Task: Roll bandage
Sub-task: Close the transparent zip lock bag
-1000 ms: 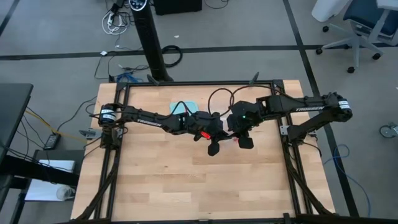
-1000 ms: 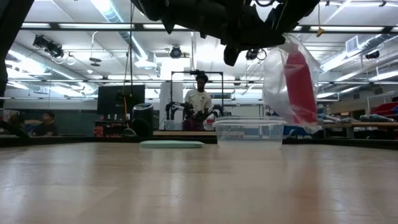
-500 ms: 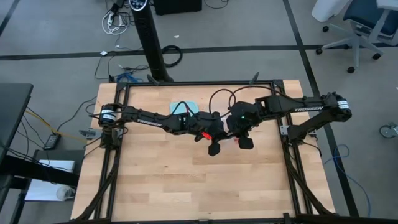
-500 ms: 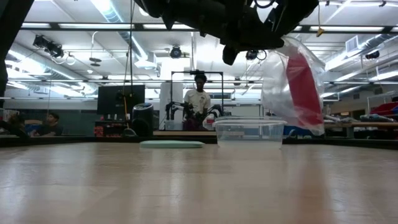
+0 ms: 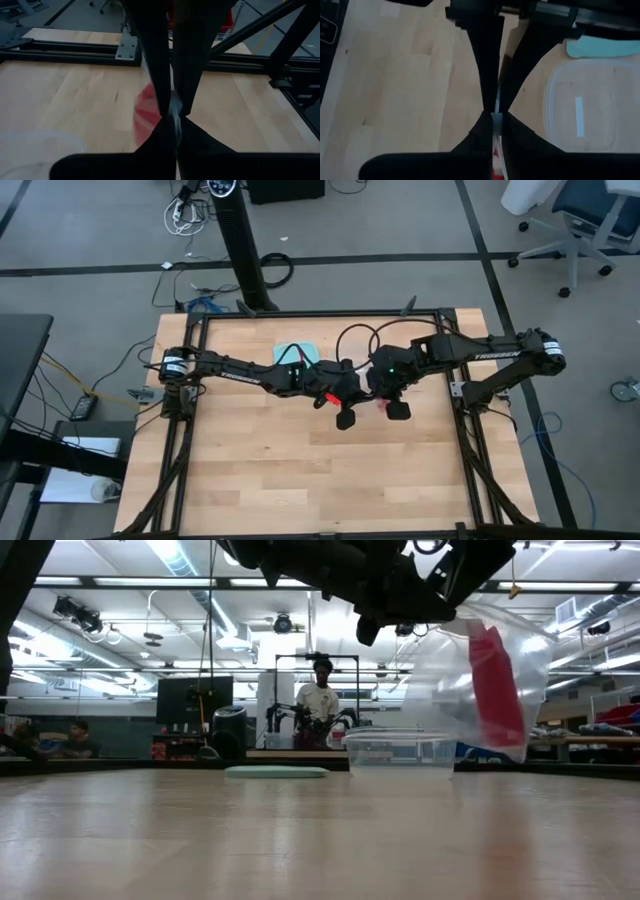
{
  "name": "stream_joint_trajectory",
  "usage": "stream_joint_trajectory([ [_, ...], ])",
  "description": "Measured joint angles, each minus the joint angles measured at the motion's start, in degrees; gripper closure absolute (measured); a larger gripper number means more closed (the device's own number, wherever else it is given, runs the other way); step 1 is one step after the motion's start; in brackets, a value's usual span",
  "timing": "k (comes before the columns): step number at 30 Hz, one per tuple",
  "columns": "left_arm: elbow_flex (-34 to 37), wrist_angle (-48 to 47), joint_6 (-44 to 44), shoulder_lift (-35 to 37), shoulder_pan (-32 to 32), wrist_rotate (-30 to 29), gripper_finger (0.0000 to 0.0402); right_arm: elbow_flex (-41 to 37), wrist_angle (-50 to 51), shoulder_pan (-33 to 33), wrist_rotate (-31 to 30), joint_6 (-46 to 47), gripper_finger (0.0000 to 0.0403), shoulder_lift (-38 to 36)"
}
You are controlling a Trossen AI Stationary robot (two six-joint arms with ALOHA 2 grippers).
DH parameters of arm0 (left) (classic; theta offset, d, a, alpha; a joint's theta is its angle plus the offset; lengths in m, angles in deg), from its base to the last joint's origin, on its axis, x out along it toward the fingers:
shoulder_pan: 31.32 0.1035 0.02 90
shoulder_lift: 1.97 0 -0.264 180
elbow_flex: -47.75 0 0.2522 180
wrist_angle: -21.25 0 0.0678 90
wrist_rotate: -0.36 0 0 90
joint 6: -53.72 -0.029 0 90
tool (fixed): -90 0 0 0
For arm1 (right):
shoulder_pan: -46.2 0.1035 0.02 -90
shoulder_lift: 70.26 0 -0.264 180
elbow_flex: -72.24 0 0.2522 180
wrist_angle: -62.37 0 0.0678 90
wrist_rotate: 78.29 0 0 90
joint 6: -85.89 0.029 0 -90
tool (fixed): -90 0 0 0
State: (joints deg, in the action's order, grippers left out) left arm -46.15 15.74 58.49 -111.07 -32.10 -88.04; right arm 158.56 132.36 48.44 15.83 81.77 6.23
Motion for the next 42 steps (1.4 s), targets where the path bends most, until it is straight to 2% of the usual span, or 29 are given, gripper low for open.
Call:
stream_joint_trajectory([
  [15, -0.1, -1.6, -0.2, 2.0, 0.0, -0.8, 0.0402, -0.1, 4.7, 0.0, 0.0, 3.3, 0.0389, -3.1],
  [42, 0.0, -7.8, -2.5, 6.5, 0.0, -4.4, 0.0402, -0.1, 10.7, 0.0, -0.3, 7.3, 0.0389, -3.2],
])
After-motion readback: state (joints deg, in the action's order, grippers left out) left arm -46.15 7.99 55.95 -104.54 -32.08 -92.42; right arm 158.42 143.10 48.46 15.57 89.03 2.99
